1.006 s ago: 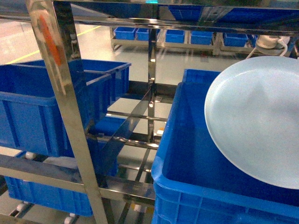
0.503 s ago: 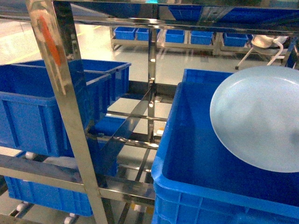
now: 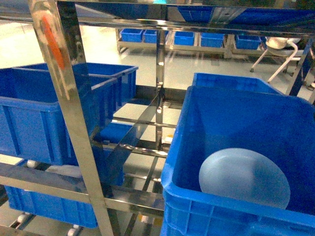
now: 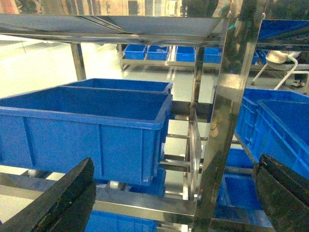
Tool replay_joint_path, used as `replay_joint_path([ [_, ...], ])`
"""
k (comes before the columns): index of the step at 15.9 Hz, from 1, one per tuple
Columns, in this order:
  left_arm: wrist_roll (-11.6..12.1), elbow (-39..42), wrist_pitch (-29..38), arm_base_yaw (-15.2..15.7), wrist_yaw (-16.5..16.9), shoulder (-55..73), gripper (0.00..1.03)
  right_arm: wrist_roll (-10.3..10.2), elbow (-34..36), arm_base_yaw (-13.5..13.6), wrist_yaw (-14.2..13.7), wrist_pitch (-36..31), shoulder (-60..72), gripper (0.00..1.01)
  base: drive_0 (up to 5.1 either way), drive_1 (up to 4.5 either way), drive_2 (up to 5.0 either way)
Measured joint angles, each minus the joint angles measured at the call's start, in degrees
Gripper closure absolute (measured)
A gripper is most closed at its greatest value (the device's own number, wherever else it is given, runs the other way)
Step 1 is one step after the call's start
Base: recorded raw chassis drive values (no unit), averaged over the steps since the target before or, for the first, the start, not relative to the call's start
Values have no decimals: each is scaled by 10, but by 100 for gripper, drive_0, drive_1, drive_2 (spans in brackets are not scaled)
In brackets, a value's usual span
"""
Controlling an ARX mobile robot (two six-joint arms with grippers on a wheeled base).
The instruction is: Place blue tray on left shelf second layer neatly
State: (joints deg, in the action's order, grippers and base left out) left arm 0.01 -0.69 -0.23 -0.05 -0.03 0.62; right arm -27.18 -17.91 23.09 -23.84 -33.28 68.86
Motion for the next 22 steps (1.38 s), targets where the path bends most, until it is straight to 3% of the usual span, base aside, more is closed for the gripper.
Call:
replay_joint_path([
  [2, 0, 0, 0, 0, 0, 0, 5, 0, 23, 5, -21, 101, -94, 5, 0, 0, 0],
  [3, 0, 0, 0, 0, 0, 0, 5, 1, 23, 22, -43, 155, -143, 2, 0, 0, 0],
  [5, 0, 0, 0, 0, 0, 0, 5, 27, 23, 65, -85, 241, -220, 3, 0, 0, 0],
  [7, 0, 0, 0, 0, 0, 0, 5, 62, 23, 116, -142, 275, -253, 3, 0, 0, 0],
  [8, 0, 0, 0, 0, 0, 0, 5, 69, 23, 127, -153, 257, -241, 3, 0, 0, 0],
  [10, 0, 0, 0, 0, -2, 0, 5, 89, 30, 127, -149, 225, -230, 4, 0, 0, 0],
  [11, 0, 0, 0, 0, 0, 0, 5, 127, 67, 108, -108, 108, -234, 13, 0, 0, 0],
  [12, 0, 0, 0, 0, -1, 0, 5, 171, 105, 85, -77, 42, -260, 22, 0, 0, 0],
  [13, 0, 0, 0, 0, -1, 0, 5, 212, 134, 51, -49, 14, -298, 33, 0, 0, 0],
  [15, 0, 0, 0, 0, 0, 0, 5, 248, 141, -4, 6, 49, -365, 55, 0, 0, 0],
  [16, 0, 0, 0, 0, 0, 0, 5, 258, 150, -43, 49, 85, -408, 73, 0, 0, 0],
  [19, 0, 0, 0, 0, 0, 0, 5, 266, 170, -97, 99, 99, -455, 100, 0, 0, 0],
  [22, 0, 0, 0, 0, 0, 0, 5, 268, 171, -132, 137, 144, -500, 99, 0, 0, 0],
])
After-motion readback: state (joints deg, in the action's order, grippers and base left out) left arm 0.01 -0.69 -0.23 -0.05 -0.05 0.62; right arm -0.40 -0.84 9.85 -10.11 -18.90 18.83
